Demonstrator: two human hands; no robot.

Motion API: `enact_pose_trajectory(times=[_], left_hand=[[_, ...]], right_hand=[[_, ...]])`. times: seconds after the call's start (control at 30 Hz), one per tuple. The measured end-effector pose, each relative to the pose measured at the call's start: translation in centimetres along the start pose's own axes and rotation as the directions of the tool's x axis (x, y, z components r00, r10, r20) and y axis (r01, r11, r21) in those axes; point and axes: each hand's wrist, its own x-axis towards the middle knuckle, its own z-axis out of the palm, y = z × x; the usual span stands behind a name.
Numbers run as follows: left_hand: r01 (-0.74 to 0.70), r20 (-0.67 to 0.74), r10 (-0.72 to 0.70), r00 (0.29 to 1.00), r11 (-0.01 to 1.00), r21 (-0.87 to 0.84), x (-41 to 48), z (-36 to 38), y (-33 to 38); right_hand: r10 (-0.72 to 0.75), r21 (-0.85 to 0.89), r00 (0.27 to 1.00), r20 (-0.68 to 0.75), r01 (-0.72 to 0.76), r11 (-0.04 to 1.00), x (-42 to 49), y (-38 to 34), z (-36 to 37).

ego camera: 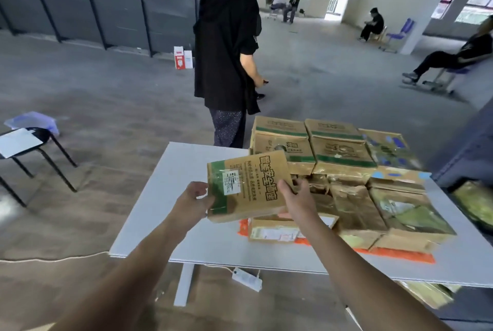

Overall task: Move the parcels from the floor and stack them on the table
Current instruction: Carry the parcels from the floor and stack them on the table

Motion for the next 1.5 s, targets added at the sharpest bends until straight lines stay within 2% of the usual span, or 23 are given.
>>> enact_pose_trajectory(times=[0.13, 0.27, 0.47, 0.63, 0.8, 0.93, 1.17, 1.4, 1.5], left_hand=[[0.025, 0.072, -0.026, 0.997, 0.999, 0.025, 1.1, 5.6, 0.3], [0.048, 0.104, -0.056, 0.993, 0.996, 0.072, 2.3, 9.1, 1.0], [0.051, 0.162, -0.067, 0.984, 0.993, 0.102, 4.4, 11.6, 2.0], [0.055, 0.148, -0.075, 0.986, 0.989, 0.138, 5.5, 12.7, 1.9], [0.175, 0.144, -0.196, 0.970, 0.974, 0.146, 5.9, 12.8, 1.2], [0.144, 0.212, -0.183, 0.960, 0.971, 0.189, 6.0, 12.9, 1.0], [0.127, 0.211, -0.163, 0.964, 0.976, 0.176, 5.7, 13.3, 1.0], [0.127, 0.169, -0.157, 0.973, 0.976, 0.175, 5.6, 13.5, 1.1], [0.148, 0.147, -0.178, 0.973, 0.970, 0.193, 5.5, 13.4, 1.1]], right_hand=[[0.040, -0.057, 0.999, -0.005, -0.040, 0.998, 2.1, 1.8, -4.8], [0.060, -0.184, 0.997, -0.050, -0.068, 0.980, 3.9, 2.9, -8.0], [0.059, -0.395, 0.998, -0.036, -0.068, 0.916, 4.9, 3.2, -9.6], [0.043, -0.513, 0.999, -0.017, -0.045, 0.857, 5.9, 3.7, -10.0], [0.037, -0.570, 0.999, 0.028, -0.015, 0.821, 6.0, 3.4, -9.7], [0.054, -0.573, 0.996, 0.068, -0.006, 0.820, 6.0, 3.0, -9.6], [0.058, -0.596, 0.992, 0.113, 0.020, 0.803, 6.4, 3.3, -9.7], [-0.034, -0.567, 0.999, 0.015, 0.036, 0.823, 6.4, 4.1, -8.6], [-0.064, -0.619, 0.998, -0.020, 0.038, 0.784, 6.2, 4.0, -8.6]])
